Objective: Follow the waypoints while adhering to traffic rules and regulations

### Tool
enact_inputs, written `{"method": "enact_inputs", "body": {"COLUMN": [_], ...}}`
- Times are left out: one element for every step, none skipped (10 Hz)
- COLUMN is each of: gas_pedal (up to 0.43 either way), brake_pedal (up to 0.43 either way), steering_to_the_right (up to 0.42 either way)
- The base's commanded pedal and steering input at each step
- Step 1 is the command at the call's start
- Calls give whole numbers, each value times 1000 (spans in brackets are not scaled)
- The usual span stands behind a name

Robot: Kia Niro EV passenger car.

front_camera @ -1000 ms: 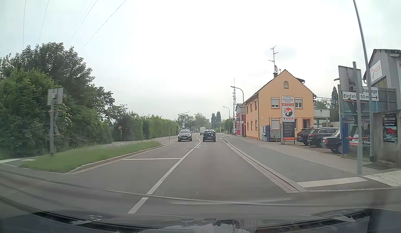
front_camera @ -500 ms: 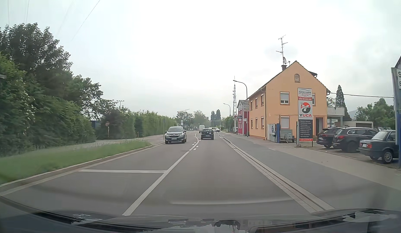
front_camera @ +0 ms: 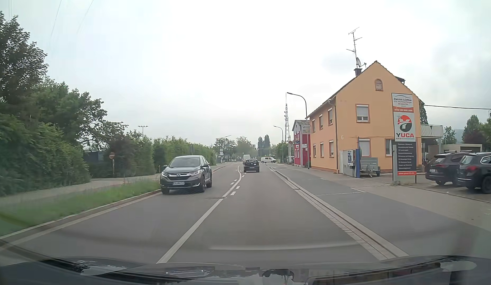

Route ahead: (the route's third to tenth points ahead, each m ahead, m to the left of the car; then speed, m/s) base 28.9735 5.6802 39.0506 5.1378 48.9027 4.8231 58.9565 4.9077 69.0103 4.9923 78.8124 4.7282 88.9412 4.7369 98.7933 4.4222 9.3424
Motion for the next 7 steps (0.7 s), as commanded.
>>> {"method": "enact_inputs", "body": {"gas_pedal": [87, 98, 98, 98, 98, 98, 110], "brake_pedal": [0, 0, 0, 0, 0, 0, 0], "steering_to_the_right": [0, 0, 1, 1, 1, 1, 2]}}
